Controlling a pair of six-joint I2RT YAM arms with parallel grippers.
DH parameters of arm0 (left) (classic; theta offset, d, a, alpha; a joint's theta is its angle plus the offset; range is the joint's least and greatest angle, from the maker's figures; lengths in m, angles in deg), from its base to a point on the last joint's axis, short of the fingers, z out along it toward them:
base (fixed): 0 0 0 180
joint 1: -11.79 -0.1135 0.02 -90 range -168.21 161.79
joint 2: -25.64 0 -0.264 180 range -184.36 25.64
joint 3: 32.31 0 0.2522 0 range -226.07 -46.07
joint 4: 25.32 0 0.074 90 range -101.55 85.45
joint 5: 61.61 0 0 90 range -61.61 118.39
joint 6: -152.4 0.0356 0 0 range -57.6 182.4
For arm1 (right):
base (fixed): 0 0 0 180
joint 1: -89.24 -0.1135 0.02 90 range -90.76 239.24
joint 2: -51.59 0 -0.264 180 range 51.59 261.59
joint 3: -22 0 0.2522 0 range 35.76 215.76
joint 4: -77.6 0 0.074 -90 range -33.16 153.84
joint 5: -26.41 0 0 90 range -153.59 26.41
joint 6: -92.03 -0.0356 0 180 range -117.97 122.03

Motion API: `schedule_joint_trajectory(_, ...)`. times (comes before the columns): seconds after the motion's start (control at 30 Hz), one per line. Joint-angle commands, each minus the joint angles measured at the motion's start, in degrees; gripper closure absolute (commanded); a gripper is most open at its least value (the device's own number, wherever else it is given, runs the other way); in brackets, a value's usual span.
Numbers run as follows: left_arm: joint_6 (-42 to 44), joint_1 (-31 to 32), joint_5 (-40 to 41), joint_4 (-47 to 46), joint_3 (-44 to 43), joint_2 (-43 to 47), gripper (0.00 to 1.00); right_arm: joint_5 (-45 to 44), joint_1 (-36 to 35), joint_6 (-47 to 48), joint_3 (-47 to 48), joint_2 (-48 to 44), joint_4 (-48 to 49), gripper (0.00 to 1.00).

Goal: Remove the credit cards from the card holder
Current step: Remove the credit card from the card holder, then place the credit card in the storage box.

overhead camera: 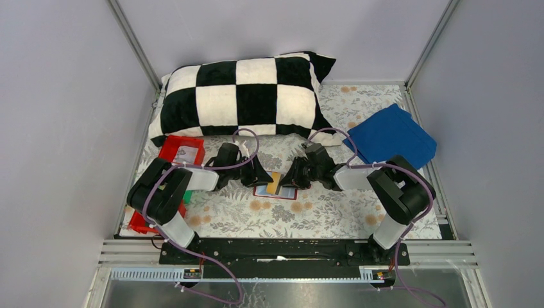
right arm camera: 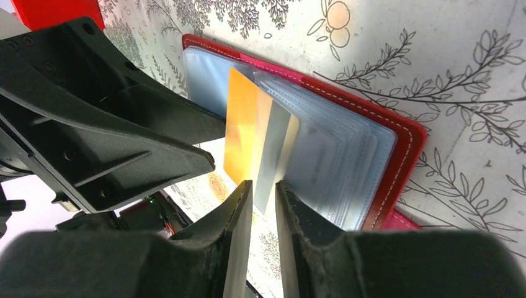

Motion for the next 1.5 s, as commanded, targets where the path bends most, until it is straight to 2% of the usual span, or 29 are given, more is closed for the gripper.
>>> schedule_joint_trajectory(0.0, 1.15, -0.11, -0.79, -0.07, 1.12, -2.09, 0.55, -4.85, -0.38, 0.9, -2.02, 2.89, -3.9, 0.72)
schedule_joint_trajectory(0.23, 0.36, -0.16, -2.44, -1.83, 1.54, -2.45, 0.56, -4.88, -0.38, 0.85, -2.36, 2.76, -3.63, 0.72)
schedule_joint_trajectory(0.47, -1.36, -0.03, -6.22, -4.91, 1.45, -2.8, 0.68, -4.67, -0.34, 0.82, -2.4, 3.07, -3.38, 0.72)
schedule_joint_trajectory(0.6, -2.57, 0.06, -7.19, -7.16, 2.03, -3.06, 0.79, -4.66, -0.41, 0.85, -2.24, 3.15, -3.41, 0.72)
schedule_joint_trajectory(0.7, -3.45, 0.02, -7.51, -7.79, 2.02, -2.7, 1.0, -4.58, -0.38, 0.86, -2.1, 3.02, -3.47, 0.72)
schedule_joint_trajectory(0.73, -3.23, -0.02, -7.17, -6.7, 1.77, -2.32, 1.0, -4.58, -0.38, 0.91, -2.21, 2.99, -3.49, 0.72)
schedule_joint_trajectory(0.8, -1.59, -0.03, -5.18, -2.32, 0.71, -0.5, 1.0, -4.62, -0.38, 0.85, -2.32, 2.73, -3.46, 0.72)
schedule_joint_trajectory(0.93, 3.93, -0.03, 2.67, 12.18, -3.32, 5.89, 1.0, -5.5, -0.3, 0.9, -2.75, 2.08, -4.06, 0.71)
schedule_joint_trajectory(1.1, 8.84, -0.14, 13.68, 31.03, -10.58, 13.23, 1.0, -5.73, -0.21, 1.16, -3.03, 1.76, -4.17, 0.71)
schedule_joint_trajectory(1.27, 11.51, -0.2, 22.67, 44.97, -18.32, 17.32, 1.0, -5.5, -0.22, 1.92, -2.74, -0.03, -4.9, 0.7)
schedule_joint_trajectory(1.37, 11.06, -0.12, 32.21, 54.98, -23.98, 18.34, 1.0, -4.67, -0.17, 2.29, -1.69, -1.88, -6.37, 0.7)
schedule_joint_trajectory(1.47, 6.2, -0.03, 46.84, 66.83, -30.23, 18.02, 1.0, -4.42, -0.16, 3.16, -0.01, -3.93, -8.3, 0.68)
